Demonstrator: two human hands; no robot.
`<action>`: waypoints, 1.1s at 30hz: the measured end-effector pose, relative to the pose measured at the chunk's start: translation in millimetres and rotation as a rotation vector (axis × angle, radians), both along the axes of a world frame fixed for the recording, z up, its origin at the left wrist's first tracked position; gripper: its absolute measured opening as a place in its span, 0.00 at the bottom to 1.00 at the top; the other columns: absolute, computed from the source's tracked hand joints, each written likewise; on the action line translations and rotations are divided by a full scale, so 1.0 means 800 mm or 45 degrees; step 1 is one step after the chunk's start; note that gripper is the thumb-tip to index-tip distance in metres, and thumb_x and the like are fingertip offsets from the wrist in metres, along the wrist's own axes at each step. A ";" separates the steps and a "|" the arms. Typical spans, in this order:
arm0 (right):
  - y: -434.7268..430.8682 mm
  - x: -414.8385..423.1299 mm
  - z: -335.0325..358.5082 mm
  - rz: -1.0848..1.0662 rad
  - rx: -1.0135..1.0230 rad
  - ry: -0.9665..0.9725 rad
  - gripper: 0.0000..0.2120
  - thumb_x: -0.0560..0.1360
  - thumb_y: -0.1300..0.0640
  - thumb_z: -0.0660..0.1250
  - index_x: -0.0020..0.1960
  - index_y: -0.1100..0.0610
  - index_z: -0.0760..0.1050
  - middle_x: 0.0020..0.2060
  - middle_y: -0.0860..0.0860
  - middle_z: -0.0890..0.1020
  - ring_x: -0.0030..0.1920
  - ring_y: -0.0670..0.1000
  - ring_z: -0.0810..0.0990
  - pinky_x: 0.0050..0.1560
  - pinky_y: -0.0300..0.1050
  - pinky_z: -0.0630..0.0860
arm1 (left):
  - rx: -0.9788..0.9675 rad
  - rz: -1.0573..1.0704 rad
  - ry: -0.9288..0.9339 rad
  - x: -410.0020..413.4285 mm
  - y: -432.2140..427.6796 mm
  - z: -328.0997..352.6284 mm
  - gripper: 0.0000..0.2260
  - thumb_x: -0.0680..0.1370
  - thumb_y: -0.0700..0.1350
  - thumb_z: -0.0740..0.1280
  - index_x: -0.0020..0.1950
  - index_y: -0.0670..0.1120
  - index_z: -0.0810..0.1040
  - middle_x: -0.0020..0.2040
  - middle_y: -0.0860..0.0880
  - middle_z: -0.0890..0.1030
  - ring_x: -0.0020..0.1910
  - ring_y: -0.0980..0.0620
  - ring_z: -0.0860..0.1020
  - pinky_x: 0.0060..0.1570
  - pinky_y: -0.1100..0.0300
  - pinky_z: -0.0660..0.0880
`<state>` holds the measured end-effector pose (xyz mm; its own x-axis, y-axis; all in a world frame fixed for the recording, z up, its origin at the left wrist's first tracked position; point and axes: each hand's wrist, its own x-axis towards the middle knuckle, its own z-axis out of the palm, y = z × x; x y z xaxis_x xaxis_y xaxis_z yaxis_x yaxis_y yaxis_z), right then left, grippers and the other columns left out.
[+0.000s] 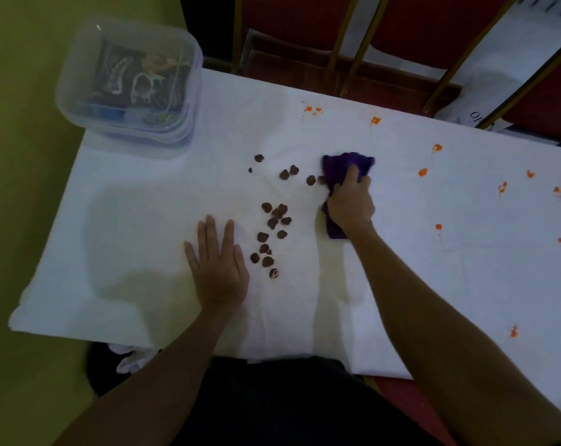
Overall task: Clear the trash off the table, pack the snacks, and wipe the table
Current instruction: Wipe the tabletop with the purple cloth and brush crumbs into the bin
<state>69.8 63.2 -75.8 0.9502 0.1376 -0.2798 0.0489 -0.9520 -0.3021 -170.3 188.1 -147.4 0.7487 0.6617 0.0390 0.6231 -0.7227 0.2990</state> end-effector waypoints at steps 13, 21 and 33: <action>0.102 0.046 0.016 0.361 0.024 -0.003 0.23 0.81 0.54 0.63 0.74 0.52 0.63 0.64 0.58 0.73 0.60 0.58 0.76 0.60 0.55 0.74 | -0.081 -0.124 -0.091 -0.017 0.037 -0.004 0.22 0.83 0.47 0.54 0.77 0.45 0.65 0.80 0.42 0.58 0.80 0.44 0.52 0.76 0.37 0.53; 0.158 -0.020 -0.001 1.002 -0.037 -0.066 0.22 0.80 0.56 0.63 0.73 0.48 0.66 0.58 0.56 0.75 0.57 0.57 0.76 0.60 0.54 0.70 | -0.071 0.019 0.077 -0.059 0.050 0.000 0.23 0.83 0.47 0.50 0.79 0.49 0.60 0.81 0.43 0.54 0.81 0.45 0.49 0.77 0.39 0.50; -0.015 -0.061 -0.002 0.047 -0.054 -0.020 0.20 0.81 0.52 0.61 0.70 0.57 0.63 0.55 0.60 0.76 0.53 0.63 0.77 0.61 0.61 0.68 | -0.027 0.025 -0.048 -0.060 0.046 0.001 0.22 0.83 0.43 0.56 0.78 0.47 0.63 0.80 0.42 0.57 0.80 0.45 0.52 0.77 0.39 0.52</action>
<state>20.8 51.5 -77.2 0.9490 0.1608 -0.2711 0.0885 -0.9614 -0.2605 -218.5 225.1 -146.7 0.7341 0.6770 0.0525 0.6250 -0.7038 0.3378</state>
